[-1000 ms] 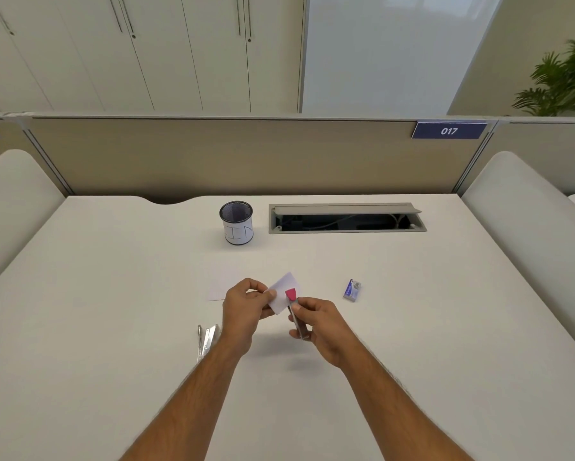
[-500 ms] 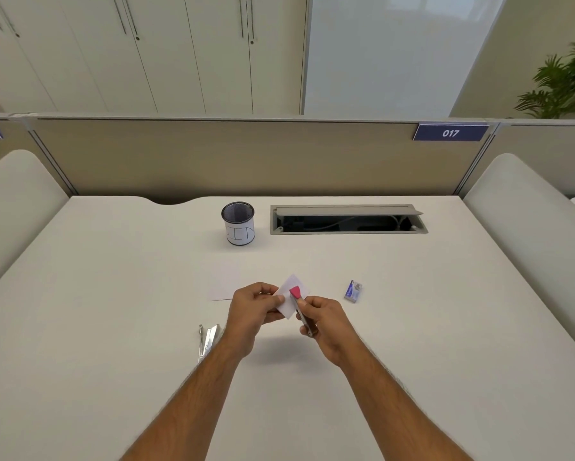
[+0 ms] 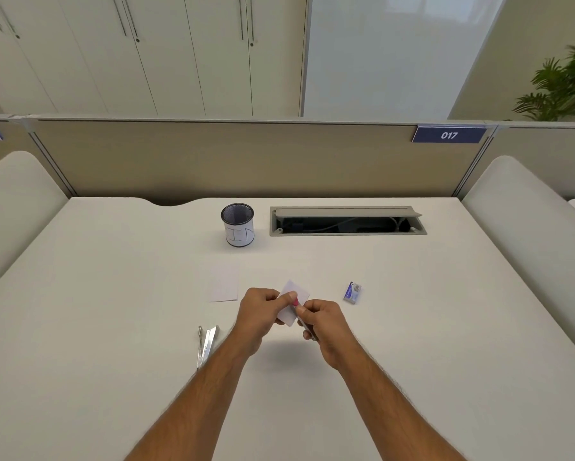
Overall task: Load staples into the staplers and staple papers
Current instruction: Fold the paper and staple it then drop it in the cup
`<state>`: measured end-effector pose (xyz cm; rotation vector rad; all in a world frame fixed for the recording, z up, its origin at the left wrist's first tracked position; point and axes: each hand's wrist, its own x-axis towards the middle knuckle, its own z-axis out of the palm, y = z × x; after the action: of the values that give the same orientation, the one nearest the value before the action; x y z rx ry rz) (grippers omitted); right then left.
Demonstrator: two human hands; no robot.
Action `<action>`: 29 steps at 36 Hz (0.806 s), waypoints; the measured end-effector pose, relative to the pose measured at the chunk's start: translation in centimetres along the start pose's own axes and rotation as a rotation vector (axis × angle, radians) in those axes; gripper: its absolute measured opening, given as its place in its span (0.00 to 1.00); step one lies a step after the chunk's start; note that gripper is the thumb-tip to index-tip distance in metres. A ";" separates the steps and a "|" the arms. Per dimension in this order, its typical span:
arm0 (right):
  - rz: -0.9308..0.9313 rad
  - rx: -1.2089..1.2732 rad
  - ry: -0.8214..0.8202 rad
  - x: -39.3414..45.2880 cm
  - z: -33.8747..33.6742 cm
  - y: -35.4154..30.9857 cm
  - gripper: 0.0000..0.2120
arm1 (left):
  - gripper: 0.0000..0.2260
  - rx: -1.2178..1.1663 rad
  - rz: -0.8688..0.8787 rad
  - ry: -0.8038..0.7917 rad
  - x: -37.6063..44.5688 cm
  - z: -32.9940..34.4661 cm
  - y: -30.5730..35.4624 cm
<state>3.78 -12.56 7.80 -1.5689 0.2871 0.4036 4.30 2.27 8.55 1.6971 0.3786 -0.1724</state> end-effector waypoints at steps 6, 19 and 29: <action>-0.006 0.041 -0.036 0.0 -0.4 -0.5 0.11 | 0.15 -0.088 0.001 -0.006 -0.1 0.1 -0.2; 0.056 0.179 -0.037 0.4 -1.4 0.5 0.10 | 0.02 -0.166 -0.027 0.071 0.3 -0.9 -1.3; -0.020 -0.356 0.325 0.6 -0.8 2.5 0.11 | 0.07 -0.256 -0.023 0.142 1.2 -1.7 -1.4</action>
<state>3.33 -13.41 5.33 -1.9884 0.4676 0.1869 4.79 4.32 7.08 1.4561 0.5043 -0.0188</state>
